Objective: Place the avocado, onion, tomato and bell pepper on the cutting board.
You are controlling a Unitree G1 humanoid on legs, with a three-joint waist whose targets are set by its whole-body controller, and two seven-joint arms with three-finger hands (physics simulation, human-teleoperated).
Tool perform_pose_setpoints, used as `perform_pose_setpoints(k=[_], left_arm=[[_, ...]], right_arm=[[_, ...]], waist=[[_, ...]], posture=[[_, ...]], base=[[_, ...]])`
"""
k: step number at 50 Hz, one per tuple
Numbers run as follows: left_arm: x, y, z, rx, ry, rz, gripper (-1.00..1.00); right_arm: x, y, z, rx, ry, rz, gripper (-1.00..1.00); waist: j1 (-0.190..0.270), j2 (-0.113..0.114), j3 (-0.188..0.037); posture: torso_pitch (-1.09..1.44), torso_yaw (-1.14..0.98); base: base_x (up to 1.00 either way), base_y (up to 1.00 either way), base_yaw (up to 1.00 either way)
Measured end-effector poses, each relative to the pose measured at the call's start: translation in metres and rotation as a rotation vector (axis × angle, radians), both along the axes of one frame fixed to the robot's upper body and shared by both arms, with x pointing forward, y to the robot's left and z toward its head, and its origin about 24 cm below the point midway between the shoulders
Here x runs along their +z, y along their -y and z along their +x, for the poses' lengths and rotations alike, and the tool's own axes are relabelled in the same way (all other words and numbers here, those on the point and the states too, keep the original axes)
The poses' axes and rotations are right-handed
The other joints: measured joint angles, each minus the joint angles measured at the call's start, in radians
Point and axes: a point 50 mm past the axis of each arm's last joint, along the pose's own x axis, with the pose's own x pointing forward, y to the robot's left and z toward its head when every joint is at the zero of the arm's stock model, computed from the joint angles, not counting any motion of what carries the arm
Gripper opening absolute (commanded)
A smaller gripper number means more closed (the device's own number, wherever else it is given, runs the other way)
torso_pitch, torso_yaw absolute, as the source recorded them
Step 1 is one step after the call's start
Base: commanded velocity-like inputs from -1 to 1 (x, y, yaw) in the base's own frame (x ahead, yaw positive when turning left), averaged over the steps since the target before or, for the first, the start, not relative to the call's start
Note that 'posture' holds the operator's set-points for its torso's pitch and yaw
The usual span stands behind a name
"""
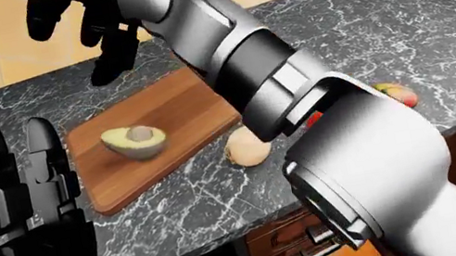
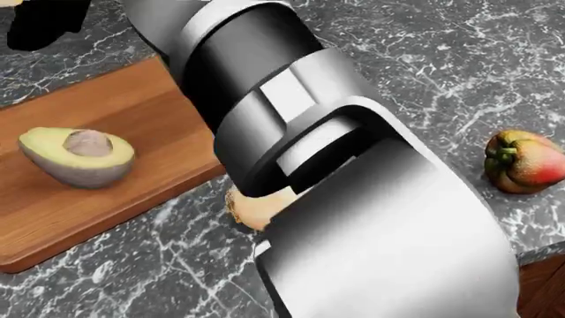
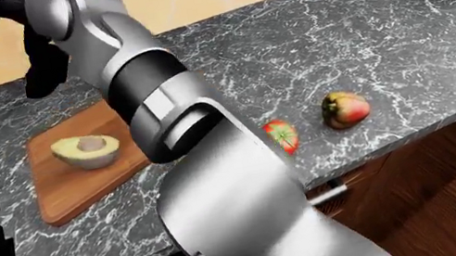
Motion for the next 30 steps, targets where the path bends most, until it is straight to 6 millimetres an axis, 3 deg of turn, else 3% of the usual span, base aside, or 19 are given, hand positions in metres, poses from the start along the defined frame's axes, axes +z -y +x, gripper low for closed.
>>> perform_pose_setpoints(k=[4,9,10,11,20,25,30], left_arm=[[0.0,0.0,0.0,0.0,0.002,0.001,1.0],[0.001,0.0,-0.001,0.001,0.007,0.004,1.0],[0.001,0.0,-0.001,0.0,0.008,0.004,1.0],[0.001,0.0,-0.001,0.0,0.008,0.004,1.0],[-0.001,0.001,0.0,0.003,-0.006,0.003,1.0],[-0.001,0.002,0.001,-0.003,-0.003,0.01,1.0],[-0.001,0.002,0.0,0.0,0.0,0.01,1.0]], right_arm=[[0.027,0.016,0.001,-0.028,0.048,0.043,0.18],[0.04,0.041,0.009,-0.087,0.068,0.043,0.27],[0.043,0.049,0.012,-0.107,0.076,0.033,0.81],[0.046,0.059,0.015,-0.13,0.085,0.02,1.0],[0.086,0.162,0.024,-0.364,0.143,-0.118,1.0],[0.082,0.191,0.024,-0.398,0.114,-0.231,1.0],[0.072,0.205,0.022,-0.373,0.046,-0.355,1.0]], waist=[[-0.001,0.0,-0.002],[0.001,-0.002,0.004],[0.002,-0.004,0.006],[0.004,-0.007,0.008],[0.003,-0.018,0.016],[-0.001,-0.013,0.013],[-0.003,-0.012,0.022]], posture=[[0.0,0.0],[0.0,0.0],[0.0,0.0],[0.0,0.0],[0.0,0.0],[0.0,0.0],[0.0,0.0]], base=[[0.0,0.0,0.0],[0.0,0.0,0.0],[0.0,0.0,0.0],[0.0,0.0,0.0],[0.0,0.0,0.0],[0.0,0.0,0.0],[0.0,0.0,0.0]])
